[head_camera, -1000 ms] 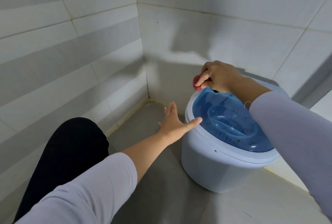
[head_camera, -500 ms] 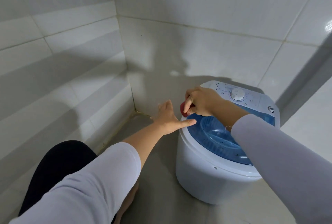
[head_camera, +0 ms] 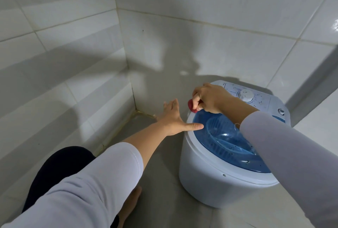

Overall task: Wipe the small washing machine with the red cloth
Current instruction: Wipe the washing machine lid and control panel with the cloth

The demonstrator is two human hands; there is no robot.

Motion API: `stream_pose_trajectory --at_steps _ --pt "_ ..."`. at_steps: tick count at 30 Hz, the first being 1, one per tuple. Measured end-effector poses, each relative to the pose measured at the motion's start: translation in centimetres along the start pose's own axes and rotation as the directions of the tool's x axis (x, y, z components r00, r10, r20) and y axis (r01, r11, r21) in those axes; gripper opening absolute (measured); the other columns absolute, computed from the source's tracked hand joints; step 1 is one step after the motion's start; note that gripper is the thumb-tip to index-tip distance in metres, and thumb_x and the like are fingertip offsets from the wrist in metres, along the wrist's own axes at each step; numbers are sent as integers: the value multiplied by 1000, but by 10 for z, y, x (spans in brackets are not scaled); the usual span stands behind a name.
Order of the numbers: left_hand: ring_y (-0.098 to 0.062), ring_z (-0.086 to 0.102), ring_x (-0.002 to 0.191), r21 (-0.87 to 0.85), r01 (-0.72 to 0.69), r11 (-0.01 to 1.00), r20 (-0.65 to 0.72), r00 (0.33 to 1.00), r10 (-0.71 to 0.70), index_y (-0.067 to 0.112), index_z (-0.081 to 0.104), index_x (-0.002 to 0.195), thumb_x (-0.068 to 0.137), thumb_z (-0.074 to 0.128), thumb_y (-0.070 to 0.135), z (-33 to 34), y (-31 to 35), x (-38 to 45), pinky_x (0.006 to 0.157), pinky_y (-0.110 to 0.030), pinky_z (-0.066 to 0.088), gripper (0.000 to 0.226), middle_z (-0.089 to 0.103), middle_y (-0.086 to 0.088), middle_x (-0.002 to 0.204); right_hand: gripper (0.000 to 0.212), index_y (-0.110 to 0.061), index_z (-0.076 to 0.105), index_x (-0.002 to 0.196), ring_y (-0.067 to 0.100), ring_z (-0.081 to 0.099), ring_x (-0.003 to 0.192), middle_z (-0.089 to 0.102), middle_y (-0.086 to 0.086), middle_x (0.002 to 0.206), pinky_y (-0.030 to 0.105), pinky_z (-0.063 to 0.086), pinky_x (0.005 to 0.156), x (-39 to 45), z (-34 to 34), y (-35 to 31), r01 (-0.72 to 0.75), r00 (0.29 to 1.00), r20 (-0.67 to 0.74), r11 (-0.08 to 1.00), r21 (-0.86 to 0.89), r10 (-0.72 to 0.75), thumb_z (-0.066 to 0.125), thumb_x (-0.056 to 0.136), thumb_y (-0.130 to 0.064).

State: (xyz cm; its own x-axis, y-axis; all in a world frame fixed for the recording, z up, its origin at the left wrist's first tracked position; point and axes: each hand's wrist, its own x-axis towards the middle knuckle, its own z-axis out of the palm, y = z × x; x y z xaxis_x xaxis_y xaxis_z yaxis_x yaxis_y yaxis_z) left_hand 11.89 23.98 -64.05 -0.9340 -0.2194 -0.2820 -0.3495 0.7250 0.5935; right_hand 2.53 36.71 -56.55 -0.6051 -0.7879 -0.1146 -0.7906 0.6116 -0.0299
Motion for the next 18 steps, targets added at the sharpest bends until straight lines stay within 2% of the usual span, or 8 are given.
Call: stream_pose_trajectory --at_steps 2,7,12,18 --pt "-19 -21 146 5 -3 1000 5 1000 3 19 -12 152 57 64 81 0 0 0 113 -61 -1 137 -14 1 161 16 -34 74 89 15 46 109 59 -14 119 29 39 81 2 -1 3 -13 1000 3 1000 -11 13 64 86 -22" --pt "-18 -21 147 4 -2 1000 5 1000 2 19 -12 152 58 65 79 -1 0 -1 113 -61 -3 136 -14 2 161 19 -35 73 92 17 47 111 59 -11 121 36 47 89 8 -2 10 -55 998 -12 997 -52 55 63 87 -21" --pt "-18 -22 146 10 -10 1000 17 1000 10 19 -13 152 57 64 81 0 -1 1 113 -64 -4 137 -15 2 161 24 -32 75 91 20 49 107 62 -9 117 38 50 87 12 -1 18 -82 994 -78 992 -98 75 61 86 -14" --pt "-16 -24 145 5 -15 1000 36 999 14 20 -14 152 58 65 79 2 -1 1 113 -63 -6 136 -17 4 160 26 -31 74 98 22 50 108 63 -5 117 29 42 77 17 -2 21 -112 988 -126 977 -184 90 60 87 -13"
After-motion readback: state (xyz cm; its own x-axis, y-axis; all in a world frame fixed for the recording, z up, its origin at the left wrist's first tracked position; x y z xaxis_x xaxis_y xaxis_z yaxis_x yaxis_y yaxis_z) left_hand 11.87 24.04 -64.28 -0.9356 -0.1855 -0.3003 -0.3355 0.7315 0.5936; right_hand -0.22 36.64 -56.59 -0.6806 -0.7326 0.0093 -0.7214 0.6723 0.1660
